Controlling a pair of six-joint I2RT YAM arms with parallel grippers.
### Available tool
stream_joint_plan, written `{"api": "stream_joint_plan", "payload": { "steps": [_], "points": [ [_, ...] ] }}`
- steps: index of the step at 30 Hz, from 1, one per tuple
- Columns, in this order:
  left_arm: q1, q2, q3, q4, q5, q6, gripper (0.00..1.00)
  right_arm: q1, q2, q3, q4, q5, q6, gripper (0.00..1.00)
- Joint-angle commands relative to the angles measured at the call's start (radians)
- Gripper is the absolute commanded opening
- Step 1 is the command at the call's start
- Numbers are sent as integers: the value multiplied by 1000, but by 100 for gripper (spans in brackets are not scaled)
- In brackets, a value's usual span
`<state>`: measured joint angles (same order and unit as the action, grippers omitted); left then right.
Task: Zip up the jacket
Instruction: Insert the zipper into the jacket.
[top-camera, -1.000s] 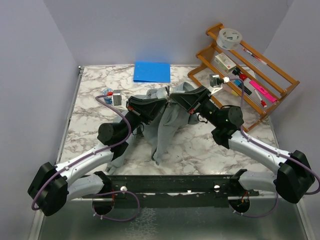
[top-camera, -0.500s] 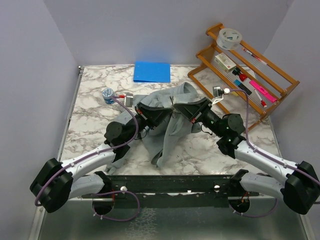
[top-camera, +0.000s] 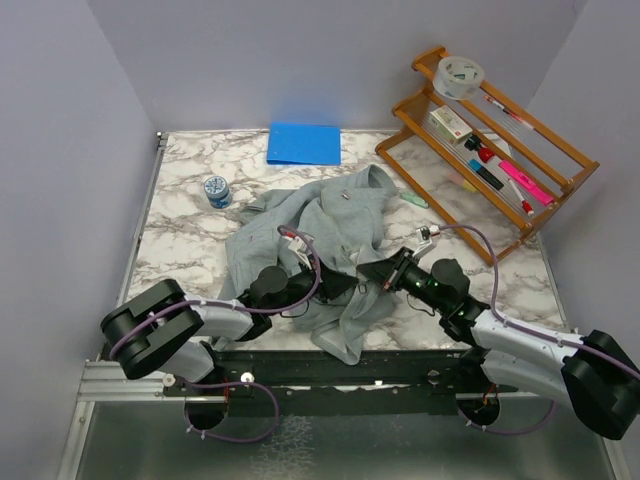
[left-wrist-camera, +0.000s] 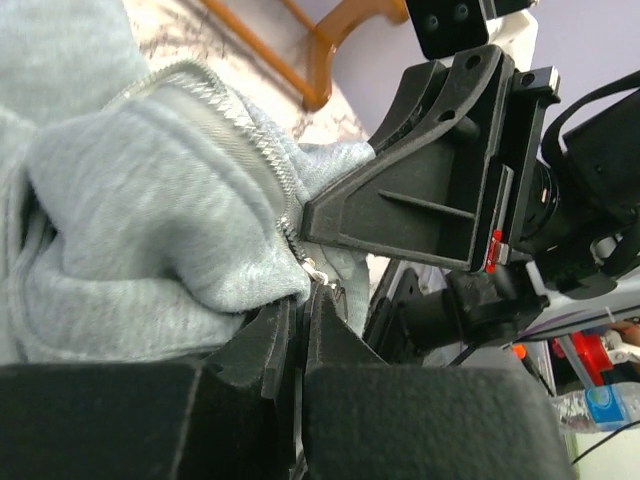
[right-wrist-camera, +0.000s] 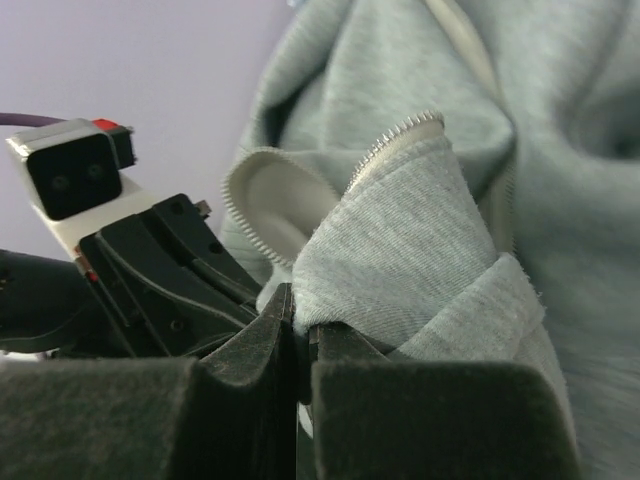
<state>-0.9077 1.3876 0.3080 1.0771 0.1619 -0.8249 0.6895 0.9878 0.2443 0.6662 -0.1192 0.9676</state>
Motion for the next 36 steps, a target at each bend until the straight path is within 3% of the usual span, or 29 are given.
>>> {"api": "stream_joint_plan", "payload": {
  "steps": [1,5,14,22,27,31,36],
  "points": [
    [-49,72,-68,52,79,-32,0,-7,-37,-31,-40,150,-4,0],
    [-76,70,-79,56,83,-43,0,-7,-92,-32,-169,147,-35,0],
    [-120,28,-134,6,107,-75,0,-7,-163,-1,-312,-28,-99,1],
    [-128,-96,-148,-174,88,-39,0,-6,-324,111,-651,-57,-210,20],
    [-129,-99,-144,-196,99,-38,0,-7,-367,258,-928,-57,-330,31],
    [-129,-100,-142,-204,111,-35,0,-7,-364,399,-1113,30,-447,43],
    [-129,-108,-142,-215,122,-40,0,-7,-326,522,-1152,137,-653,57]
  ]
}}
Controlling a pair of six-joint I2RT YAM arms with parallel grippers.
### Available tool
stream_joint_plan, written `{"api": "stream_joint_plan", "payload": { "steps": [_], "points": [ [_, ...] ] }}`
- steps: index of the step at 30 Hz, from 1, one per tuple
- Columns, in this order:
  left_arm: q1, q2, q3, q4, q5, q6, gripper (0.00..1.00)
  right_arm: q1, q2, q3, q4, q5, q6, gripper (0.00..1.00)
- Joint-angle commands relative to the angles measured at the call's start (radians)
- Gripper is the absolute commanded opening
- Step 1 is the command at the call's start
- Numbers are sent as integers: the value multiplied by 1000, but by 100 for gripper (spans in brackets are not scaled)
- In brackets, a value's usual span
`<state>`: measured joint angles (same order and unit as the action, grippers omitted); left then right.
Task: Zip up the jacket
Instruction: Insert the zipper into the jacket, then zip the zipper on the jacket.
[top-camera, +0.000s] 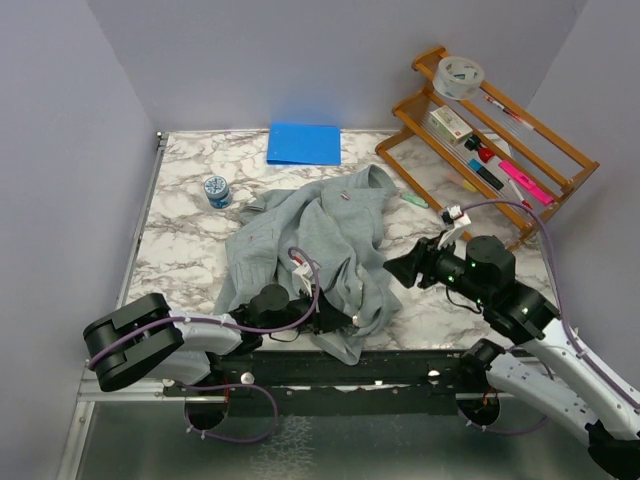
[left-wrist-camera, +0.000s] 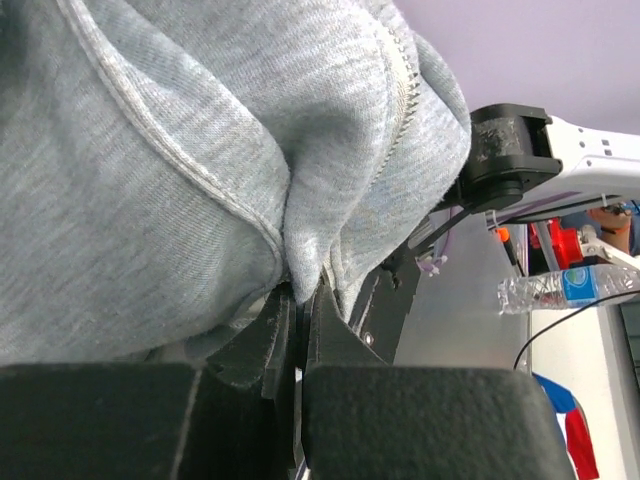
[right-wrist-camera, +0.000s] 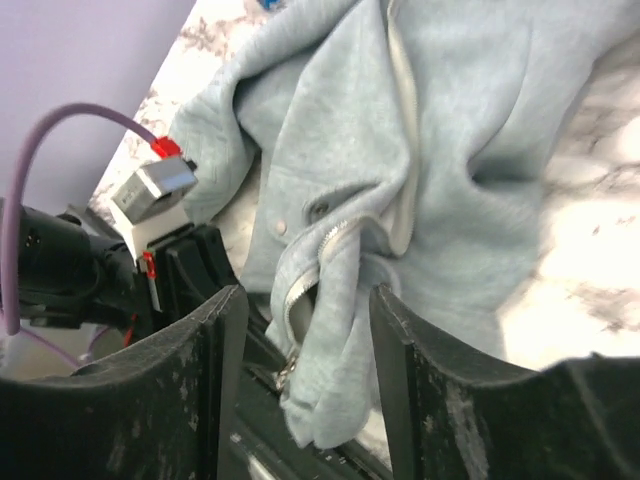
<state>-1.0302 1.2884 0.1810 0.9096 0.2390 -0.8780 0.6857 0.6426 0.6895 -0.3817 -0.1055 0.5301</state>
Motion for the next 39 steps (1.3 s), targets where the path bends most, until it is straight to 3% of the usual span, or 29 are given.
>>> {"api": "stream_joint_plan", "payload": {
  "steps": [1,5,8,11,16,23,31,35,39],
  "points": [
    [-7,-9,-15,-51,45,11,0,-3,35,100,-103,115,-265,58],
    [-7,-4,-7,-63,49,3,0,-2,225,299,-293,-14,-467,60],
    [-7,27,13,-99,64,8,0,3,221,254,-246,33,-380,60],
    [-7,80,23,-124,73,-7,0,11,320,237,-295,36,-261,60],
    [-7,162,26,-141,46,-33,0,14,357,-13,-59,-119,-3,60],
    [-7,348,111,-153,34,-34,0,21,539,-156,293,-254,97,57],
    [89,515,203,-156,27,4,0,13,805,-69,513,-60,42,45],
    [222,551,268,-176,68,60,0,-35,962,66,568,-68,-31,45],
    [301,554,369,-303,53,154,0,-96,1075,223,568,-98,-100,46]
  ]
}}
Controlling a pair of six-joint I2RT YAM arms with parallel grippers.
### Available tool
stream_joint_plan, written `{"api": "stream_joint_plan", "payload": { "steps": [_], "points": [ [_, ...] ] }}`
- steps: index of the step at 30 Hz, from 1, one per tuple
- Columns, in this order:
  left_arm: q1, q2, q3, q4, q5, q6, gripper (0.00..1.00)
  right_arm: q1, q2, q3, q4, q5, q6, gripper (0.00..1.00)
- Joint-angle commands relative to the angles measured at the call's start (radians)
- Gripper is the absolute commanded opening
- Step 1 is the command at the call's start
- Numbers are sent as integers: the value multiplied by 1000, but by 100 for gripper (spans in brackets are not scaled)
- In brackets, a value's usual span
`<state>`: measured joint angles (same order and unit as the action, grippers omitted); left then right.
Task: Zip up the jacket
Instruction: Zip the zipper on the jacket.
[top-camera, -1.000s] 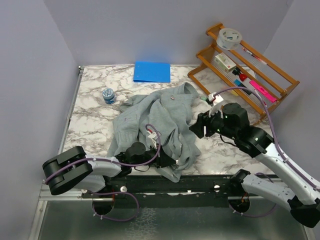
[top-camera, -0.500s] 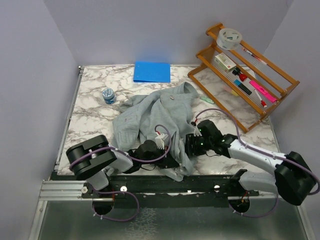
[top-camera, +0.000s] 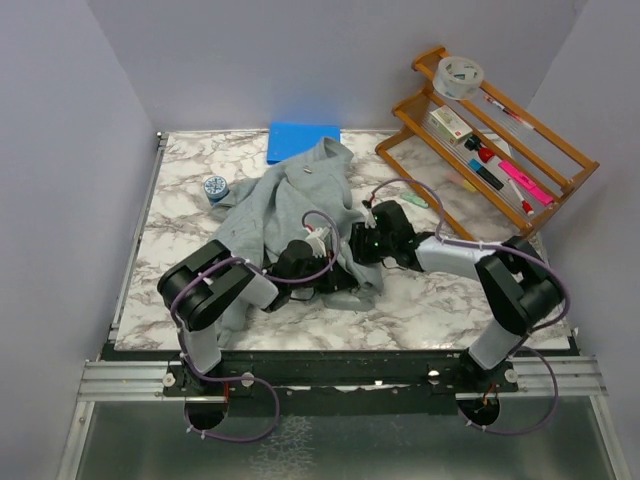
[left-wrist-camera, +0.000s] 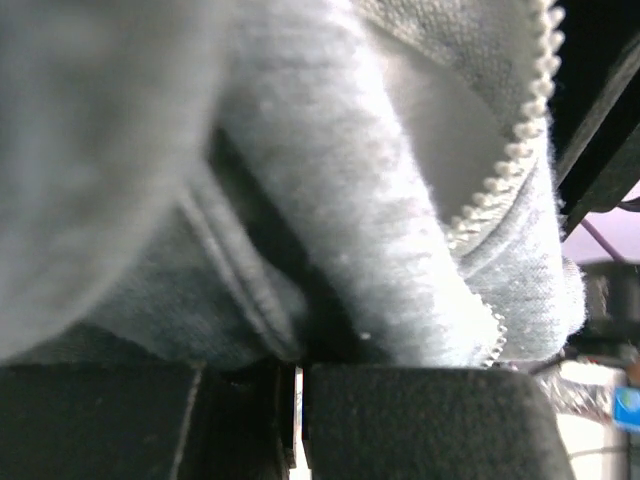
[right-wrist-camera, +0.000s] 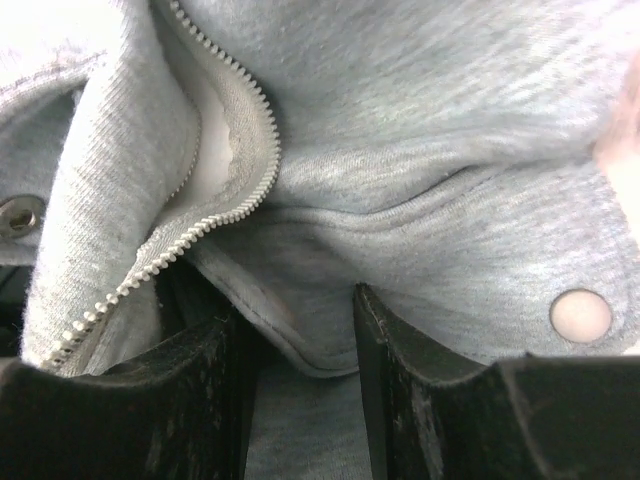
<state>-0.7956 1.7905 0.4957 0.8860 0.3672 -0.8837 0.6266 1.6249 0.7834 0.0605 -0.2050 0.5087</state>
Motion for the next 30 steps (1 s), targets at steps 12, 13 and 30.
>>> {"api": "stream_joint_plan", "payload": {
  "steps": [12,13,30],
  "points": [
    [124,-175,51,-450,-18,192,0,-74,-205,217,-144,150,-474,60],
    [123,-205,43,-466,-14,188,0,-73,-248,206,-151,143,-494,60],
    [112,-432,32,-645,38,202,0,424,-674,-352,207,-1,-1334,52]
  ]
}}
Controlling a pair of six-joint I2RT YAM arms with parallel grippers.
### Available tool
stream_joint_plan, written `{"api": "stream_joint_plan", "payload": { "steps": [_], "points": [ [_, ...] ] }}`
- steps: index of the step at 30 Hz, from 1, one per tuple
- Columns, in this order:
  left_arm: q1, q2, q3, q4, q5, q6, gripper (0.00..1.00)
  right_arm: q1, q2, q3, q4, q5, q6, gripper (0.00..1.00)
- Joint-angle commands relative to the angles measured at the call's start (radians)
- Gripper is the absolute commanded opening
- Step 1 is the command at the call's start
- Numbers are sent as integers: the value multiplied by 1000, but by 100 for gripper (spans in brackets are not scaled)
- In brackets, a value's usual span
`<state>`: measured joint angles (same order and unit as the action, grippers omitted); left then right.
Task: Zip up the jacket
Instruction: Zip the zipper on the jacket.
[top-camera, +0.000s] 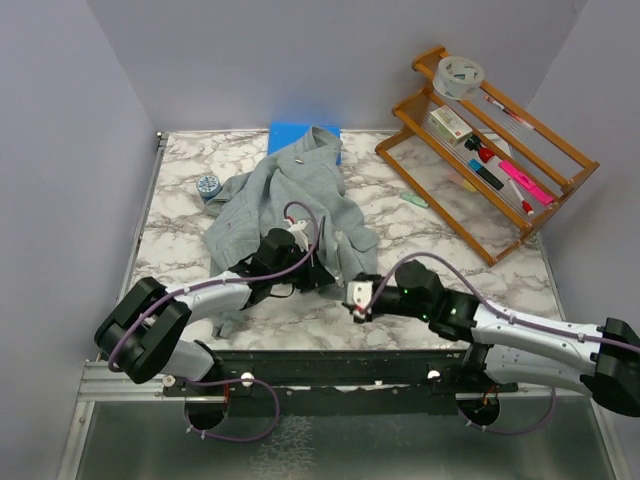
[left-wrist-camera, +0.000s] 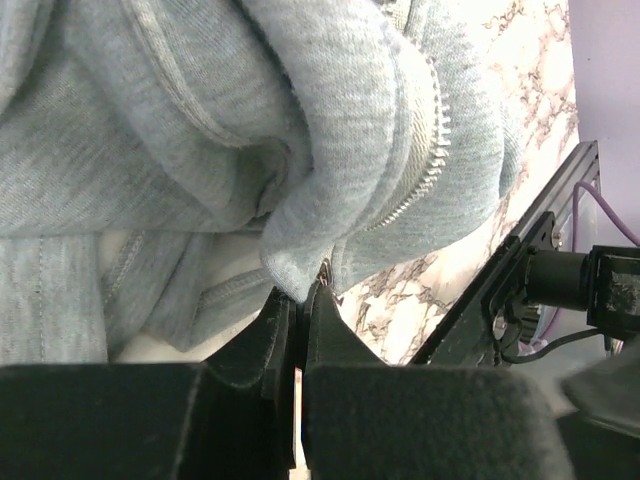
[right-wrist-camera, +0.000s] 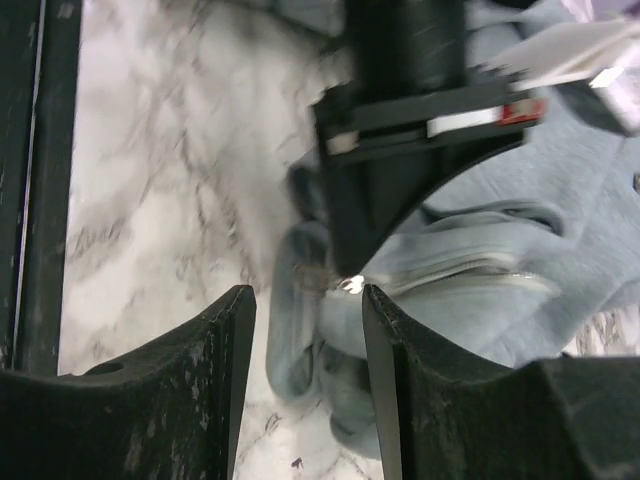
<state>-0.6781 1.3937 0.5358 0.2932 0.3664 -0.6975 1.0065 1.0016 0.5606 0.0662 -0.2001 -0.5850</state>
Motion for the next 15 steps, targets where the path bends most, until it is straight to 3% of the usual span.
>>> {"api": "stream_joint_plan", "payload": {
  "steps": [1,6,15],
  "points": [
    [-6,-38,-8,-53,44,13,0,59,-49,-159,238,8,-239,54],
    [-7,-41,-11,-47,62,3,0,139,47,-250,456,153,-224,64],
    [-10,-28,0,-36,73,-20,0,259,359,-242,829,556,-260,65]
  ]
}}
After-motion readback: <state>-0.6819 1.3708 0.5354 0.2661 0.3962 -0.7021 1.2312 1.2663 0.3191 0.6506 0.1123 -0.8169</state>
